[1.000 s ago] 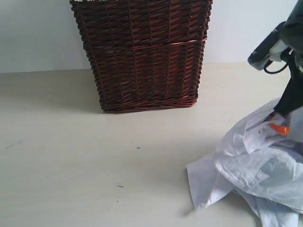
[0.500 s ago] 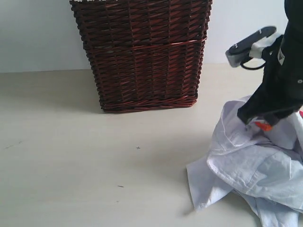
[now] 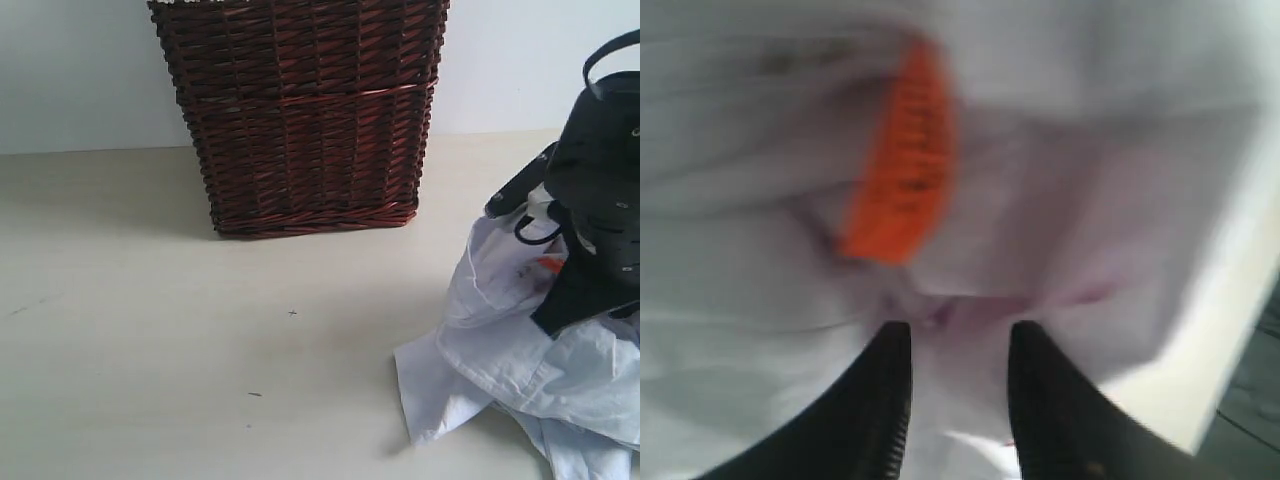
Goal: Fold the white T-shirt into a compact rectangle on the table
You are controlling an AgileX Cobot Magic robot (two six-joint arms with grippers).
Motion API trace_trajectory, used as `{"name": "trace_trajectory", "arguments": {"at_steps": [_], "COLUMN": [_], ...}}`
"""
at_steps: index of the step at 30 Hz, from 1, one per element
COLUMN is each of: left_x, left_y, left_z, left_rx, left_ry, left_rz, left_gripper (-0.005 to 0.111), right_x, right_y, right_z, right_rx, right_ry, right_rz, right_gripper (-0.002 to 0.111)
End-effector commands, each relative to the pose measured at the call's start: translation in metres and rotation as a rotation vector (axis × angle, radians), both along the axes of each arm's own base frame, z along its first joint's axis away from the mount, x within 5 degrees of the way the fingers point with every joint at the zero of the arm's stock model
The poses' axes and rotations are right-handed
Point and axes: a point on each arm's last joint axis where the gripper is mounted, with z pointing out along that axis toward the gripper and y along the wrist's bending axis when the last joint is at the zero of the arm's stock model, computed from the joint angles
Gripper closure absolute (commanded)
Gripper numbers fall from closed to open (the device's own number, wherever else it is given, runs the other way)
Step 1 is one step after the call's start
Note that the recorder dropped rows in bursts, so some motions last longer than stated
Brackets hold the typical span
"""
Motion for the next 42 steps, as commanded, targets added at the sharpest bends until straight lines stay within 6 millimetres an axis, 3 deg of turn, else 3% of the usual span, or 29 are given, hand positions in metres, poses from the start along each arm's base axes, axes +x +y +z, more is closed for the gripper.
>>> {"name": "trace_trajectory", "arguments": {"at_steps": [1,4,8,15,22,24,27,28,33,38,42], "left_x": [0.0,0.0,0.0,0.0,0.0,0.0,0.0,0.0,0.0,0.0,0.0], "left_y": [0.0,0.0,0.0,0.0,0.0,0.0,0.0,0.0,0.0,0.0,0.0], "left_z": [-0.001,-0.001,-0.001,-0.001,-0.001,-0.001,-0.001,-0.001,-0.001,-0.001,-0.001], "left_rx": [0.008,0.008,0.008,0.008,0.008,0.008,0.008,0.008,0.008,0.008,0.008], "left_ry": [-0.002,-0.002,-0.002,-0.002,-0.002,-0.002,-0.002,-0.002,-0.002,-0.002,-0.002], "left_rz": [0.003,0.003,0.003,0.003,0.003,0.003,0.003,0.003,0.003,0.003,0.003], "left_gripper": [0.106,0.106,0.106,0.106,0.106,0.106,0.106,0.106,0.106,0.106,0.106], "right_x": [0.009,0.011,0.02,0.011,0.027,0.029,0.03,0.031,0.032,0.014,-0.007], "right_y": [-0.008,0.0,-0.005,0.014,-0.001,0.0,-0.001,-0.001,0.005,0.013,0.016], "right_z": [0.002,-0.011,-0.017,-0.035,-0.042,-0.051,-0.055,-0.052,-0.012,0.056,0.121], "right_rx": [-0.135,-0.077,-0.196,0.019,-0.256,-0.277,-0.322,-0.336,-0.228,0.045,0.27], "right_ry": [-0.092,-0.051,-0.093,0.108,-0.002,0.023,0.048,0.049,0.013,-0.014,-0.101], "right_rz": [-0.065,-0.038,-0.038,0.082,0.051,0.053,0.083,0.081,0.072,0.113,0.185], "right_gripper": [0.069,0.066,0.066,0.058,0.057,0.064,0.098,0.108,0.108,0.108,0.108]}}
